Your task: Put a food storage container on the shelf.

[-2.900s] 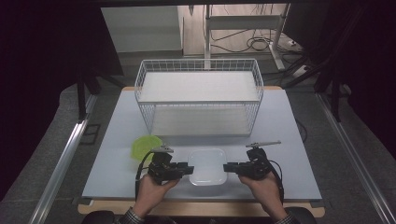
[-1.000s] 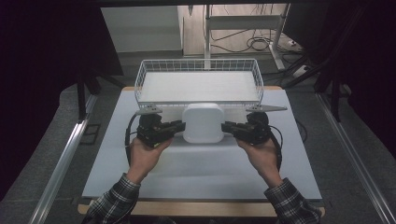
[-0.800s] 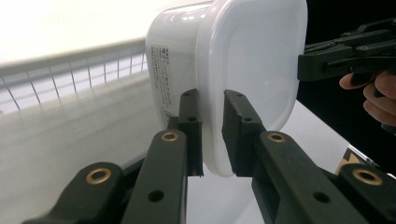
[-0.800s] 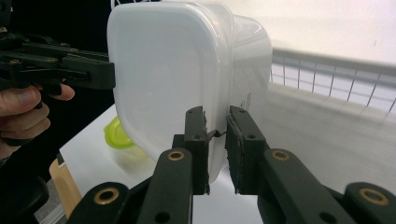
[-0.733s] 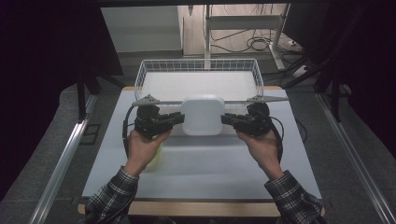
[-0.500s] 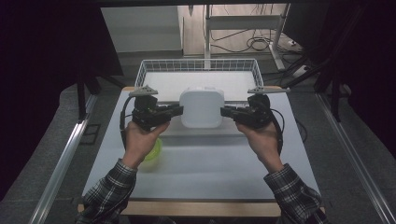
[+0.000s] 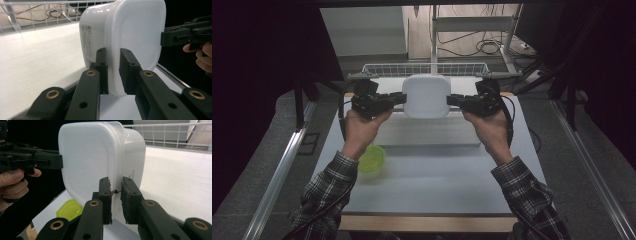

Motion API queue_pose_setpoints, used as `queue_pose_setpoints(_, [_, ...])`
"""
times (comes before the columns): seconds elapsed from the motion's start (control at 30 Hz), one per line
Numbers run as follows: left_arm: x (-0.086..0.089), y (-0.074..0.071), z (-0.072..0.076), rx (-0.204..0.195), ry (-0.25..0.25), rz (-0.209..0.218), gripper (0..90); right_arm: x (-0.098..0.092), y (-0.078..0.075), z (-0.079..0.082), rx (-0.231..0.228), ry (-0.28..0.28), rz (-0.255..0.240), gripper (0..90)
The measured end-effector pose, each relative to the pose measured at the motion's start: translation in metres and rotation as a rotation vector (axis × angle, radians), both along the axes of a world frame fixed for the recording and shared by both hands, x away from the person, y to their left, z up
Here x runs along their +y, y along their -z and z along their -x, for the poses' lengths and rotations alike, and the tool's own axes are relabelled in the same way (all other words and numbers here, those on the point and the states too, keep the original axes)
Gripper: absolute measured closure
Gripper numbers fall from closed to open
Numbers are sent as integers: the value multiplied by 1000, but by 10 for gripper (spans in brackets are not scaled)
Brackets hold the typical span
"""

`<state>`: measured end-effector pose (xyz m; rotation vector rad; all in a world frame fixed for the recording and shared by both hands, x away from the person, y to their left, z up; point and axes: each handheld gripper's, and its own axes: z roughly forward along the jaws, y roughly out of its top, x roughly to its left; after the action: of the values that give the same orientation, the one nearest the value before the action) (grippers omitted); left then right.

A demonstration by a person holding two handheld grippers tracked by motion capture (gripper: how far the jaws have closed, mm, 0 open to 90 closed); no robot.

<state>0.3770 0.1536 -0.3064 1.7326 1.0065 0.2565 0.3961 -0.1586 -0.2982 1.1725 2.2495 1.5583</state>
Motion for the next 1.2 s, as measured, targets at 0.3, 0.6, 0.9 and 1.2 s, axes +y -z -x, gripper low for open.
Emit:
queue_pose_setpoints(0.3, [-1, -3, -23, 19, -13, -2, 776, 2, -6, -19, 16, 24, -1, 789])
queue_pose_setpoints(0.6, [-1, 4, -35, 39, -27, 12, 771, 4, -1, -32, 40, 34, -5, 787])
queue_pose_setpoints(0.9, [-1, 5, -38, 16, -17, 15, 737, 3, 1, -37, 38, 28, -16, 768])
queue_pose_setpoints(1.2, [-7, 4, -42, -13, -24, -21, 632, 10, 0, -43, -5, 45, 19, 684])
